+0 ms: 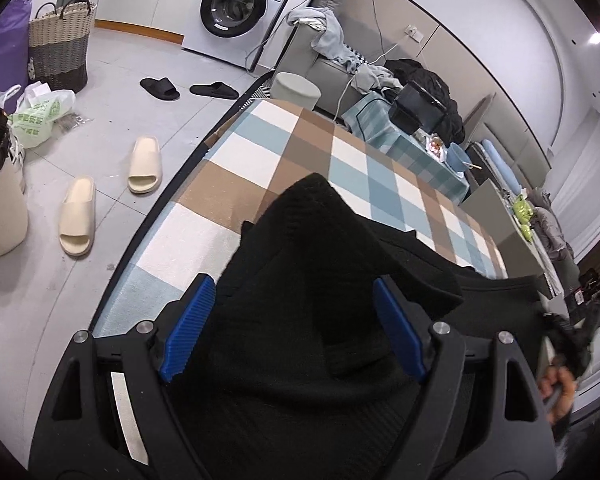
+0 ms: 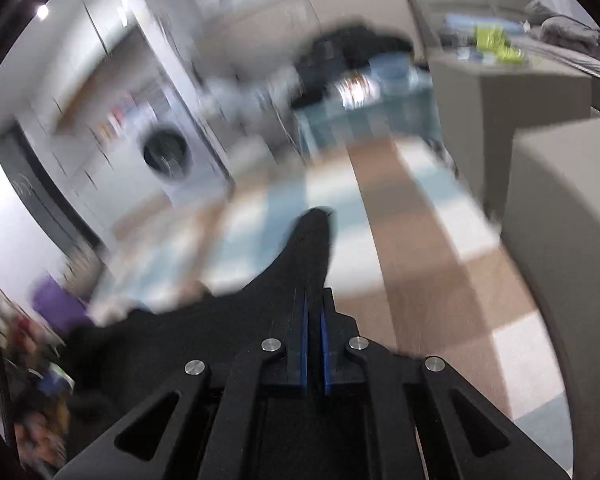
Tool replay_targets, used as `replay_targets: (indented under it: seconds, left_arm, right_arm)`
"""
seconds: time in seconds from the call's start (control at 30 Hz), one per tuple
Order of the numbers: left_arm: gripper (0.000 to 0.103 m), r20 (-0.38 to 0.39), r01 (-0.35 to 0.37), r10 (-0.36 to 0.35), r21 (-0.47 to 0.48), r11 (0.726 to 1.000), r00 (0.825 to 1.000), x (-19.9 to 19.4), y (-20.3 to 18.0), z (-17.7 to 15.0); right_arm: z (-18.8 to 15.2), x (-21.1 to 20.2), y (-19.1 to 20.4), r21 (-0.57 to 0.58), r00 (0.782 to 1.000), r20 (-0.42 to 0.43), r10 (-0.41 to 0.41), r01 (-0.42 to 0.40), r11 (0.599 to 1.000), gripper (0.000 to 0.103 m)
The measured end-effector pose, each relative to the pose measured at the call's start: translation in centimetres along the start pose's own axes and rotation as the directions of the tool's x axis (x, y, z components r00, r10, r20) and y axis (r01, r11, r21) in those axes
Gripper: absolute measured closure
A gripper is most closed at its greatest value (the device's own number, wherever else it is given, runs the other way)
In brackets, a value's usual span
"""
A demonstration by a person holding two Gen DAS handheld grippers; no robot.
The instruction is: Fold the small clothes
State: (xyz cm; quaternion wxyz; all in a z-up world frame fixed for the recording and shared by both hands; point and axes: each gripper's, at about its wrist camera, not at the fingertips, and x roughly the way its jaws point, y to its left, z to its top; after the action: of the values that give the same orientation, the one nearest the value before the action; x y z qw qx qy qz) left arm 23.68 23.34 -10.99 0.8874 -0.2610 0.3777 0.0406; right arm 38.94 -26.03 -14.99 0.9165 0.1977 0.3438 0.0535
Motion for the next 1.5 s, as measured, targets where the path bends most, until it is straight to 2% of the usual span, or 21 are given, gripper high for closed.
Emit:
replay_targets:
  seconds: [0.07,0.13,0.23,0.37,0.47,0.53,0.57,0.63,0.7,0.73,0.77,0.83,0.97,1.07,1.13,1.17,1.2,1.33,1.37,1.47,1.5]
  left_arm:
    - [0.024,-0.004,-0.012,0.012,0.002,1.0,1.0,0.6,-0.1,0.4]
    - [0.024,-0.011,-0.026,0.026,0.004,1.0,1.0,1.3,-0.1,0.7]
    - [0.024,-0.026,-0.063,0.064,0.02,0.998,0.998,2.7,-0.6,1.1]
    - [0.024,-0.044,-0.087,0.09,0.07,0.994,0.995,4.4,-1.5,0.9]
    - [0.025,-0.062,-0.129,0.138,0.128,0.983,0.989,6.1,-2.3,0.7]
    - [0.049,-0.072,-0.169,0.182,0.156,0.973,0.981,7.2,-2.6,0.6]
    - [0.076,-0.072,-0.184,0.199,0.17,0.968,0.977,7.5,-2.7,0.5]
    - [0.092,-0.045,-0.188,0.198,0.17,0.967,0.979,7.2,-2.7,0.4]
    - [0.094,0.037,-0.152,0.148,0.148,0.977,0.988,5.3,-2.6,0.4]
    - [0.095,0.116,-0.095,0.082,0.118,0.988,0.99,3.4,-2.3,0.3]
    - [0.096,0.16,-0.088,0.071,0.102,0.991,0.984,2.3,-2.0,0.2]
    - [0.096,0.198,-0.106,0.1,0.021,0.994,0.975,0.9,-0.3,0.7]
    - [0.097,0.116,-0.136,0.155,-0.154,0.979,0.981,2.0,3.9,1.6]
    - [0.093,0.086,-0.126,0.144,-0.187,0.974,0.986,2.2,4.5,1.7]
    - [0.07,0.065,-0.094,0.105,-0.154,0.984,0.992,2.5,3.8,1.7]
    - [0.047,0.066,-0.077,0.087,-0.139,0.987,0.994,2.6,3.4,1.7]
    - [0.033,0.076,-0.062,0.072,-0.118,0.991,0.995,2.8,2.9,1.6]
    - [0.03,0.063,-0.106,0.104,0.03,0.994,0.993,5.8,-1.0,2.2]
    - [0.036,0.056,-0.118,0.116,0.048,0.992,0.992,6.6,-1.5,2.2]
    - [0.097,0.033,-0.157,0.155,0.081,0.984,0.987,8.2,-2.6,2.1]
    - [0.098,0.035,-0.155,0.153,0.076,0.985,0.988,8.2,-2.5,2.1]
  right_arm:
    - [0.8,-1.5,-1.6,0.087,0.995,0.057,-0.079,0.074,0.994,0.098]
    - [1.0,-0.7,-2.6,0.127,0.988,0.01,-0.154,0.151,0.98,0.098]
    - [0.6,1.5,-3.9,0.195,0.986,-0.108,-0.13,0.15,0.969,0.094]
    - [-0.1,1.3,-3.4,0.168,0.983,-0.119,-0.137,0.156,0.973,0.088]
    - [-1.0,0.5,-2.7,0.157,0.987,-0.123,-0.108,0.126,0.98,0.072]
    - [-1.4,-0.1,-2.1,0.13,0.988,-0.116,-0.1,0.115,0.985,0.067]
    - [-1.7,-0.4,-1.8,0.115,0.988,-0.117,-0.1,0.114,0.987,0.065]
    - [-2.3,-1.3,-1.3,0.096,0.988,-0.111,-0.105,0.115,0.989,0.064]
    - [-2.6,-2.0,-1.1,0.079,0.988,-0.103,-0.115,0.123,0.989,0.064]
    - [-2.7,-2.2,-1.2,0.075,0.988,-0.102,-0.116,0.124,0.989,0.064]
    - [-2.8,-2.5,-1.2,0.074,0.988,-0.101,-0.115,0.123,0.99,0.064]
    - [-3.1,-3.1,-1.6,0.075,0.988,-0.103,-0.115,0.123,0.99,0.064]
    - [-3.4,-3.2,-2.7,0.104,0.985,-0.12,-0.123,0.136,0.985,0.064]
    - [-3.6,-3.3,-3.0,0.112,0.984,-0.128,-0.12,0.135,0.984,0.064]
    - [-3.7,-3.5,-3.0,0.108,0.985,-0.13,-0.118,0.132,0.985,0.063]
    - [-3.7,-3.6,-3.0,0.105,0.984,-0.131,-0.118,0.132,0.986,0.063]
    - [-3.7,-3.7,-2.9,0.105,0.984,-0.134,-0.117,0.131,0.986,0.063]
    - [-3.8,-3.6,-2.8,0.098,0.983,-0.146,-0.111,0.126,0.987,0.062]
    - [-3.8,-3.6,-2.7,0.092,0.983,-0.151,-0.108,0.123,0.988,0.062]
    - [-4.1,-3.7,-2.6,0.083,0.982,-0.157,-0.104,0.119,0.989,0.062]
    - [-4.1,-3.8,-2.6,0.079,0.982,-0.155,-0.104,0.117,0.99,0.062]
